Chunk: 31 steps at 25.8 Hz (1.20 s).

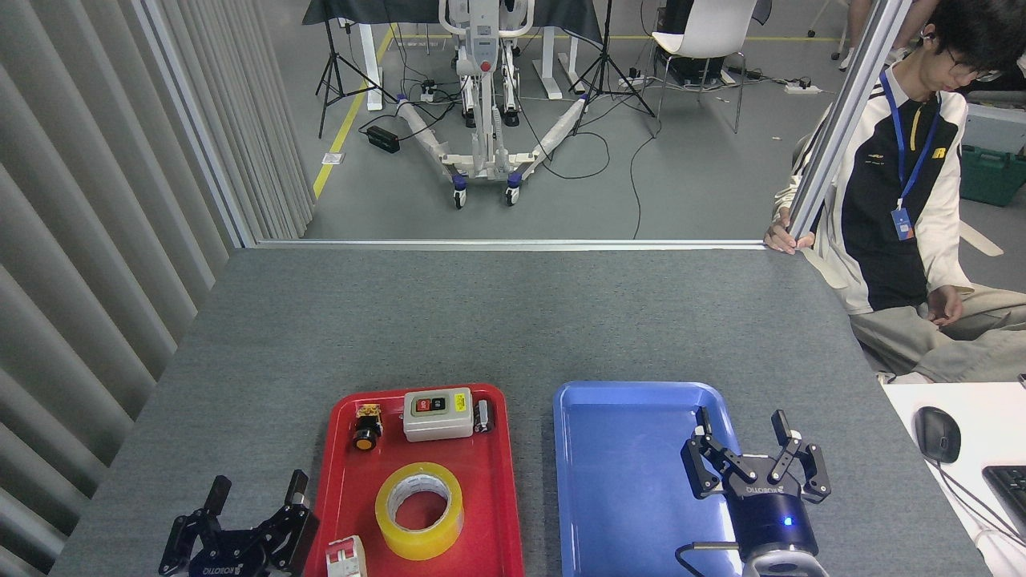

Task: Place and move tape with both arms

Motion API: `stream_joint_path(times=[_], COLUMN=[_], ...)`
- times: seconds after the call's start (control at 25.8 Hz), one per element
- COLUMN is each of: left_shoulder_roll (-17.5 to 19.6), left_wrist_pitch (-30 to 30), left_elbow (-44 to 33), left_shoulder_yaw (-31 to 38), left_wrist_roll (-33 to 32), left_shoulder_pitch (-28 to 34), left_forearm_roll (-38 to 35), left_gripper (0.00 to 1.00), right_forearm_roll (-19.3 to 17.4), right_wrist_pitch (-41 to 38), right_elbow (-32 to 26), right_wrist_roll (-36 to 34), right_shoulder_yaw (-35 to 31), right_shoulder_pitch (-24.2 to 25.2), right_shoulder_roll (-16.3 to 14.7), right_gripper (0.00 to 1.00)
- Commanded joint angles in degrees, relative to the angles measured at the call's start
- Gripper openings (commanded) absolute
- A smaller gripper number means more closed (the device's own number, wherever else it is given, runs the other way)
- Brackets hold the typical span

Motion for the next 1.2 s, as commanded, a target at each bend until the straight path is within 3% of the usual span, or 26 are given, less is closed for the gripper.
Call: stream_joint_path(times=[0.0, 0.19, 0.5, 1.16], left_shoulder_roll=[0.60, 1.21, 0.42, 0.42], left_wrist_pitch=[0.96, 1.13, -5.46, -6.25], left_elbow=[-0.23, -0.14, 0.21, 0.30], left_shoulder_yaw=[0.01, 0.36, 0.10, -0.34], left_wrist_roll=[-0.38, -0.12, 0.50, -0.29], left_shoulder_pitch=[0.37, 0.10, -0.34, -0.43], left_forearm_roll=[0.26, 4.21, 4.30, 3.25], left_gripper=[1.00, 1.00, 1.00, 1.00], right_forearm_roll=[0.04, 0.04, 0.04, 0.04], right_wrist_pitch=[-0.07, -0.34, -0.43, -0.43], right_elbow=[0.00, 0.18, 0.35, 0.35], right_wrist_roll=[-0.05, -0.05, -0.05, -0.23], right_shoulder_yaw=[-0.07, -0.08, -0.25, -0.34], right_shoulder_pitch=[1.25, 2.30, 2.57, 2.21], right_shoulder_roll=[-0.37, -1.60, -2.22, -2.39], right_gripper=[0.99, 0.99, 0.99, 0.99])
